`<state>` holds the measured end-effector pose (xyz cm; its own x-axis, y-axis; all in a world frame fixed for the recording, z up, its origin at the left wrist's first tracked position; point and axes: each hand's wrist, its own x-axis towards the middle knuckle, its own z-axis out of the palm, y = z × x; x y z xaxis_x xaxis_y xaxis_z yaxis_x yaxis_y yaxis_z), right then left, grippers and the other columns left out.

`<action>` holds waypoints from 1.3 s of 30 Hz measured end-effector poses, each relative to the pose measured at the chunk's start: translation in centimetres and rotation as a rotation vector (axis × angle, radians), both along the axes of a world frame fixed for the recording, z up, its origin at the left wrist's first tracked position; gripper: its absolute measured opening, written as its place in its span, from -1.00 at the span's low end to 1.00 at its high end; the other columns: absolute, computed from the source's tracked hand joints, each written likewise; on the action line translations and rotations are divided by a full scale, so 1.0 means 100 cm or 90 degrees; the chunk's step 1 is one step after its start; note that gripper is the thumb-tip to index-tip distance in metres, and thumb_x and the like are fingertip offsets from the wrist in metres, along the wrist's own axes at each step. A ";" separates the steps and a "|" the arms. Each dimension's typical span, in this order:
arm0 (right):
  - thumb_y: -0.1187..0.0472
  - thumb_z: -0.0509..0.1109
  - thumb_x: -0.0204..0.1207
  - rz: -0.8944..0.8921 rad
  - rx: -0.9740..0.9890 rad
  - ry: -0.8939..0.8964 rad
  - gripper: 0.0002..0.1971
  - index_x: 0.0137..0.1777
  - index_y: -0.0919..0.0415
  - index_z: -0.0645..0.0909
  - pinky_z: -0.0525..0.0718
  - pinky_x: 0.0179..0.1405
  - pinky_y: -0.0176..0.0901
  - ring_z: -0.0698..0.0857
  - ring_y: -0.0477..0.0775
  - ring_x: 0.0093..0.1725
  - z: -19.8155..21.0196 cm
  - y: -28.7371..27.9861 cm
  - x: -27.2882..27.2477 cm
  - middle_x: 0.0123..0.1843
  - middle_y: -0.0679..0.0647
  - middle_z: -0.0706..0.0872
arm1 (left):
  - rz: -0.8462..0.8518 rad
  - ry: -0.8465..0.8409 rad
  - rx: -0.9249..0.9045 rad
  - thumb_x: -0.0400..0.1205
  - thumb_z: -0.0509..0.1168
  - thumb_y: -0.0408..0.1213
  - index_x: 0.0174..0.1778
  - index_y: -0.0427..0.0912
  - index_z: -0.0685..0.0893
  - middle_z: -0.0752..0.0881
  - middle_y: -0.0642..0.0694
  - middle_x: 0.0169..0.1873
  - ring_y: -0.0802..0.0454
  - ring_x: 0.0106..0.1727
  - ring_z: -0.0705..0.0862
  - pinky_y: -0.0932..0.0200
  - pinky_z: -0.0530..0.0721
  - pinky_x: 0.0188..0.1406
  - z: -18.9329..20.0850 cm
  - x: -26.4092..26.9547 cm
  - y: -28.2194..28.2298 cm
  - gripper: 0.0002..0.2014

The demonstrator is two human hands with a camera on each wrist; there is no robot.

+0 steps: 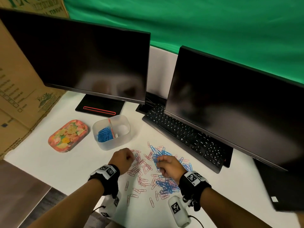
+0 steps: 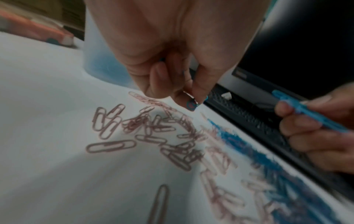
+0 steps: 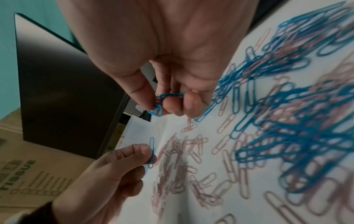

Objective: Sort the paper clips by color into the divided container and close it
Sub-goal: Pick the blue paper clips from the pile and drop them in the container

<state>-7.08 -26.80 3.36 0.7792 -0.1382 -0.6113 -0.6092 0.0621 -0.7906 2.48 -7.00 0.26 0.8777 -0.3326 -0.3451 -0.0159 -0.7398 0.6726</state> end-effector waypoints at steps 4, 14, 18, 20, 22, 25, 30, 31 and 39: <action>0.55 0.19 0.53 -0.021 0.116 -0.016 -0.80 -0.06 0.32 0.60 0.35 -0.59 -0.21 0.48 0.05 -0.50 0.014 0.012 0.022 -0.40 0.15 0.50 | 0.125 0.158 -0.214 0.59 0.31 -0.46 -0.01 -0.12 0.69 0.75 -0.08 -0.28 0.03 -0.37 0.62 0.21 0.65 -0.37 0.017 0.004 0.008 -0.83; 0.52 0.25 0.51 0.102 0.074 -0.033 -0.89 -0.18 0.39 0.58 0.56 -0.63 -0.20 0.67 0.15 -0.52 0.046 0.092 0.123 -0.41 0.30 0.58 | 0.414 0.326 -0.524 0.64 0.09 -0.44 -0.06 -0.26 0.64 0.57 -0.17 -0.37 -0.01 -0.44 0.55 0.17 0.52 -0.46 0.065 0.045 0.050 -0.79; 0.53 0.16 0.57 0.180 0.007 0.000 -0.79 -0.26 0.40 0.53 0.52 -0.66 -0.25 0.56 0.11 -0.57 0.056 0.118 0.162 -0.46 0.30 0.59 | 0.433 0.284 -0.452 0.65 0.08 -0.50 0.04 -0.30 0.62 0.66 -0.24 -0.33 -0.04 -0.41 0.64 0.15 0.62 -0.39 0.076 0.069 0.059 -0.79; 0.49 0.10 0.64 0.201 0.013 0.028 -0.79 -0.11 0.47 0.57 0.67 -0.49 -0.21 0.70 0.21 -0.44 0.062 0.129 0.177 -0.41 0.35 0.65 | 0.447 0.282 -0.441 0.65 0.10 -0.52 0.04 -0.35 0.60 0.64 -0.27 -0.34 -0.07 -0.41 0.63 0.08 0.65 -0.30 0.080 0.078 0.060 -0.81; 0.38 0.21 0.63 0.301 -0.141 -0.004 -0.75 0.19 0.50 0.61 0.73 0.08 0.03 0.75 0.33 0.09 0.062 0.132 0.189 0.00 0.44 0.74 | 0.470 0.280 -0.427 0.67 0.14 -0.49 -0.05 -0.35 0.60 0.63 -0.25 -0.33 -0.06 -0.41 0.62 0.05 0.68 -0.27 0.082 0.085 0.061 -0.87; 0.20 0.23 0.64 0.504 -0.407 -0.056 -0.65 0.32 0.38 0.61 0.53 0.34 0.04 0.56 0.25 0.39 0.064 0.129 0.193 0.35 0.30 0.63 | 0.513 0.283 -0.407 0.68 0.15 -0.43 0.02 -0.34 0.53 0.59 -0.29 -0.19 -0.12 -0.28 0.63 -0.04 0.72 -0.09 0.080 0.095 0.064 -0.91; 0.38 0.26 0.59 0.329 -0.147 -0.057 -0.65 0.37 0.41 0.55 0.63 0.30 0.06 0.66 0.17 0.11 0.062 0.120 0.184 0.21 0.32 0.68 | 0.505 0.274 -0.360 0.68 0.18 -0.34 0.23 -0.34 0.52 0.52 -0.24 -0.17 -0.18 -0.03 0.57 -0.07 0.65 0.10 0.080 0.103 0.064 -0.76; 0.43 0.24 0.58 0.235 -0.040 -0.048 -0.66 0.35 0.44 0.54 0.69 0.14 -0.01 0.66 0.13 -0.07 0.061 0.116 0.181 0.03 0.29 0.69 | 0.489 0.257 -0.342 0.67 0.19 -0.34 0.27 -0.33 0.53 0.54 -0.23 -0.09 -0.20 0.03 0.57 -0.09 0.64 0.14 0.081 0.104 0.062 -0.73; 0.47 0.19 0.57 0.084 -0.144 -0.051 -0.75 -0.22 0.20 0.61 0.54 -0.49 -0.37 0.63 -0.03 -0.48 0.051 0.010 0.093 -0.35 0.10 0.62 | 0.155 0.042 -0.239 0.59 0.27 -0.44 -0.22 -0.03 0.72 0.76 -0.13 -0.15 -0.11 -0.14 0.70 0.07 0.64 0.02 0.074 0.062 0.022 -0.77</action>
<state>2.25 -25.81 8.42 0.8439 -0.1581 -0.5127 -0.5358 -0.1979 -0.8208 8.69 -4.77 7.64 0.9262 -0.2319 -0.2972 0.1798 -0.4211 0.8890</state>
